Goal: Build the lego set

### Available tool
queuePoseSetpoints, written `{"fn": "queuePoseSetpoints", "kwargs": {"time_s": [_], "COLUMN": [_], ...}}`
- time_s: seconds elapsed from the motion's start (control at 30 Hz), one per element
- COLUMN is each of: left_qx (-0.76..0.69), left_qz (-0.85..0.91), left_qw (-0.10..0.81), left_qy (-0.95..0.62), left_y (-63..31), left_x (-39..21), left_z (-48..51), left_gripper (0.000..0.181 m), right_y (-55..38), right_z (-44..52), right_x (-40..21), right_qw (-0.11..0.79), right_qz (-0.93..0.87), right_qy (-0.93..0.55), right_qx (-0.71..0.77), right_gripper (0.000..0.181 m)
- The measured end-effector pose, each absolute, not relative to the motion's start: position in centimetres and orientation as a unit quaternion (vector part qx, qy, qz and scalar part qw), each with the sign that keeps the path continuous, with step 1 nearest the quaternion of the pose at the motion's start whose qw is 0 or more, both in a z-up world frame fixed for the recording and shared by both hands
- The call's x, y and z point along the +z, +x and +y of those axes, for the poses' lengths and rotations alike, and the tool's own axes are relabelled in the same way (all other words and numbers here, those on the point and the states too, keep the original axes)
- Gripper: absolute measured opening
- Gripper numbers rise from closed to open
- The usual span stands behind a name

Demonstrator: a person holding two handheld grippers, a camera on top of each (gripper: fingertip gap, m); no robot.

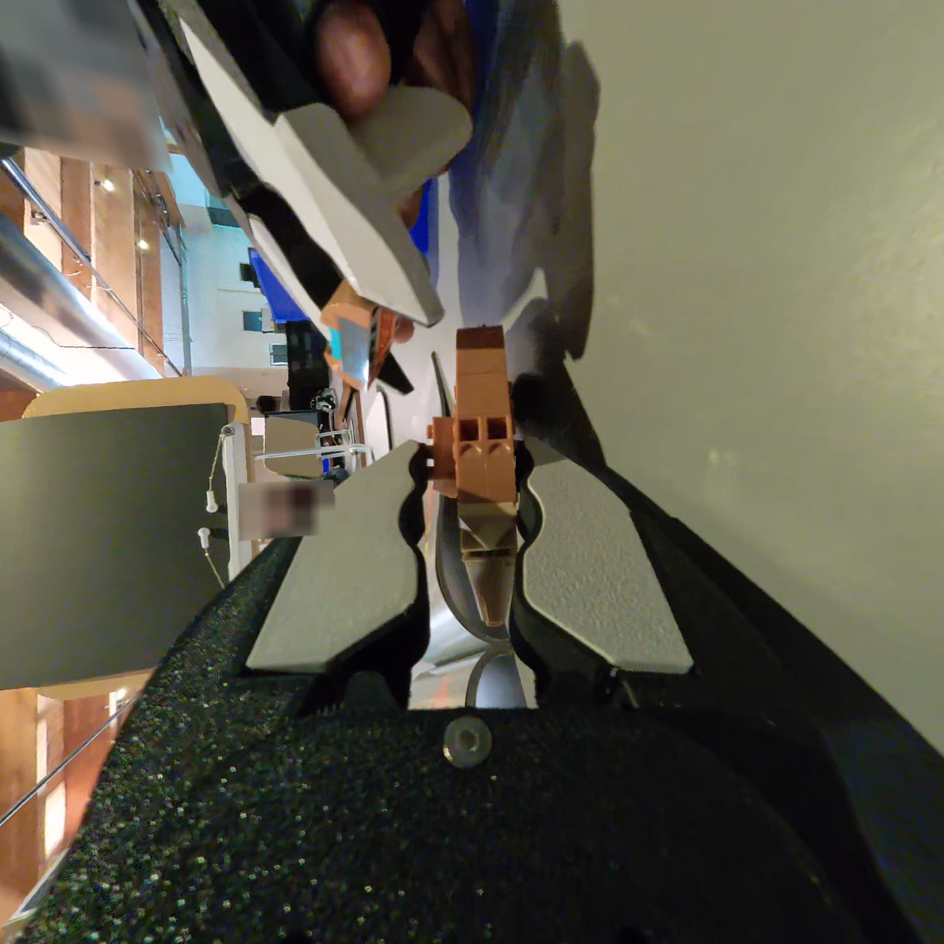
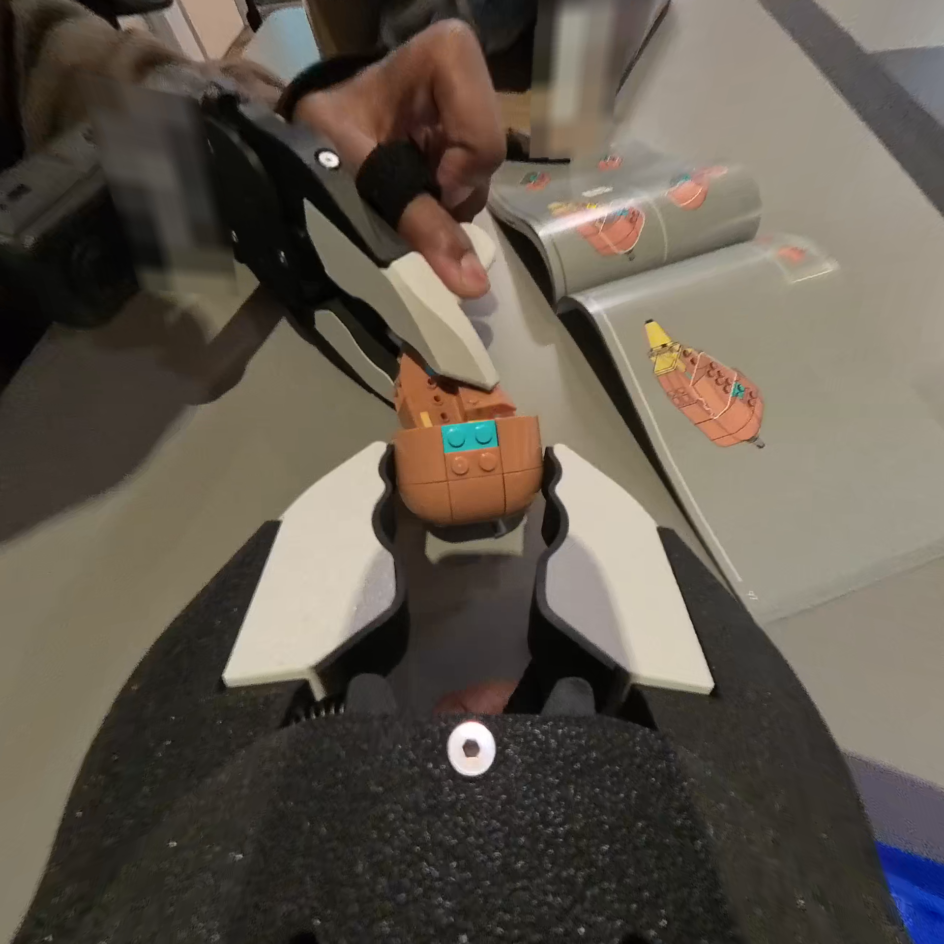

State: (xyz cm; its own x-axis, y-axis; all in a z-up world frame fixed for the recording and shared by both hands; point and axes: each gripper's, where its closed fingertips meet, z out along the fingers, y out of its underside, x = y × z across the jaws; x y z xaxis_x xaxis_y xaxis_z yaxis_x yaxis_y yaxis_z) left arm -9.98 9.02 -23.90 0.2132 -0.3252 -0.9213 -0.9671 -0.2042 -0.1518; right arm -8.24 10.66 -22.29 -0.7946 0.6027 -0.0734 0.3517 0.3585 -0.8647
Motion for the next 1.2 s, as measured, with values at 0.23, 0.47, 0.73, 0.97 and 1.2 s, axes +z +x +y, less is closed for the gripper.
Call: {"fn": "queuePoseSetpoints", "kwargs": {"time_s": [0.23,0.47,0.73,0.97,1.2], "left_qx": [0.373,0.355,0.358,0.339,0.353], "left_qz": [0.488,0.474,0.501,0.507,0.531], "left_qw": [0.410,0.420,0.404,0.409,0.397], "left_qy": [-0.674,-0.687,-0.677,-0.679,-0.660], "left_y": [-10.1,-10.2,-10.0,-10.0,-9.8], "left_x": [-24.0,-24.1,-24.5,-24.6,-24.5], "left_z": [8.9,8.9,8.5,8.4,8.5], "left_gripper": [0.033,0.033,0.035,0.035,0.036], "right_y": [-8.2,-8.1,-8.0,-7.7,-7.8], "right_z": [10.6,10.5,10.5,10.2,9.5], "right_x": [-23.1,-23.3,-23.5,-23.8,-23.4], "right_qw": [0.130,0.136,0.136,0.106,0.047], "right_qz": [-0.826,-0.831,-0.837,-0.842,-0.826], "right_qy": [-0.290,-0.285,-0.282,-0.283,-0.304], "right_qx": [0.466,0.457,0.449,0.447,0.471], "right_gripper": [0.055,0.055,0.056,0.056,0.056]}}
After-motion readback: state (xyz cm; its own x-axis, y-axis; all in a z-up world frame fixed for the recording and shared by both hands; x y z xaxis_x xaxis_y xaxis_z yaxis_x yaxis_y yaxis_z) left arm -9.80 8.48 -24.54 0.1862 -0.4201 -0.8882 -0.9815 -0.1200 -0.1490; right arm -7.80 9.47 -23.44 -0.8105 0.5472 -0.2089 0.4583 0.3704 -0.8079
